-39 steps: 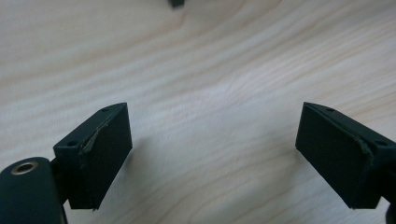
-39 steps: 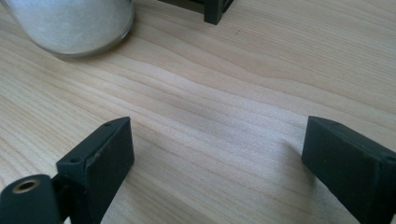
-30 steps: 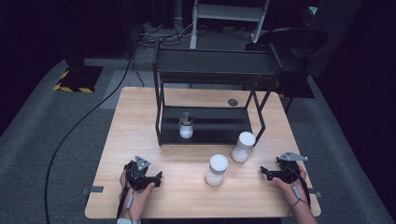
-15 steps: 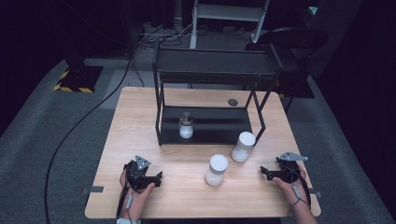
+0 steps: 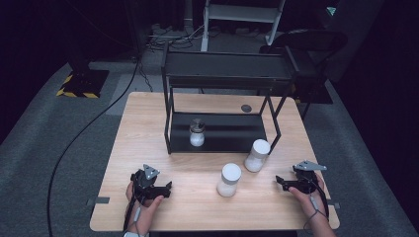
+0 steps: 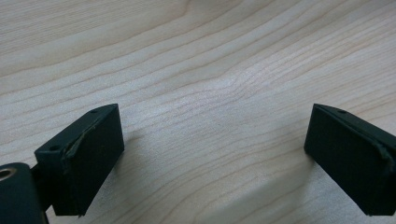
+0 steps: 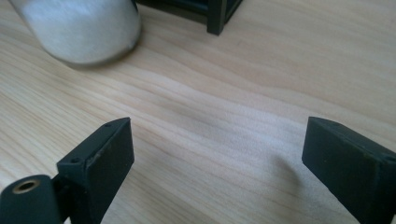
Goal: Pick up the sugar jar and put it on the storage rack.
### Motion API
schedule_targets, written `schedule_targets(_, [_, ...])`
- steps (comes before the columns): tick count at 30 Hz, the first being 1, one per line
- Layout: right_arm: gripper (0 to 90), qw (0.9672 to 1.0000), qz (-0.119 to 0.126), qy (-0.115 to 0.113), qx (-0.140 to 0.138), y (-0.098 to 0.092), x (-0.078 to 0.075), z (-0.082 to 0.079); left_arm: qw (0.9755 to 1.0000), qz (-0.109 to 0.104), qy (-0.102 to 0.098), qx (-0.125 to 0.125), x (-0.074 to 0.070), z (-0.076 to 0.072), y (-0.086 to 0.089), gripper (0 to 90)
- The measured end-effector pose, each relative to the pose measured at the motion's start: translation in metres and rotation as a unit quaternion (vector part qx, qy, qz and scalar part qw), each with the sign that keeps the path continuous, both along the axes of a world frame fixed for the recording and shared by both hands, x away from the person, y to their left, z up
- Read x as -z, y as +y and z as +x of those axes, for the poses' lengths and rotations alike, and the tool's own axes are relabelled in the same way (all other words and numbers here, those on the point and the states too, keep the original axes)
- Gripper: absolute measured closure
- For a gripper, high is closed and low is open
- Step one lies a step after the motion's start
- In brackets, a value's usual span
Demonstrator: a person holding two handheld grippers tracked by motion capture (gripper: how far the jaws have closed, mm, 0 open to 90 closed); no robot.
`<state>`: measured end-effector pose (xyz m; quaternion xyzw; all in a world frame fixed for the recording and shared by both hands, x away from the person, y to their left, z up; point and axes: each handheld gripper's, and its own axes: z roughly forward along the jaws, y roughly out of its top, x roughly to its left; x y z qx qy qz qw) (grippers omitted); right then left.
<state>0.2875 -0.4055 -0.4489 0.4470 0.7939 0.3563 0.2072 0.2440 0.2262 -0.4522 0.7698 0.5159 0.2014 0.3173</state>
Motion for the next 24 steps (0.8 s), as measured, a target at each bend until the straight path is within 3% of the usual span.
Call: schedule_targets(24, [8.7, 0.9974, 0.042, -0.051, -0.028, 0.003, -0.038, -0.023, 1.0000, 0.000, 0.001, 0.003, 0.000, 0.001, 0.001, 4.4])
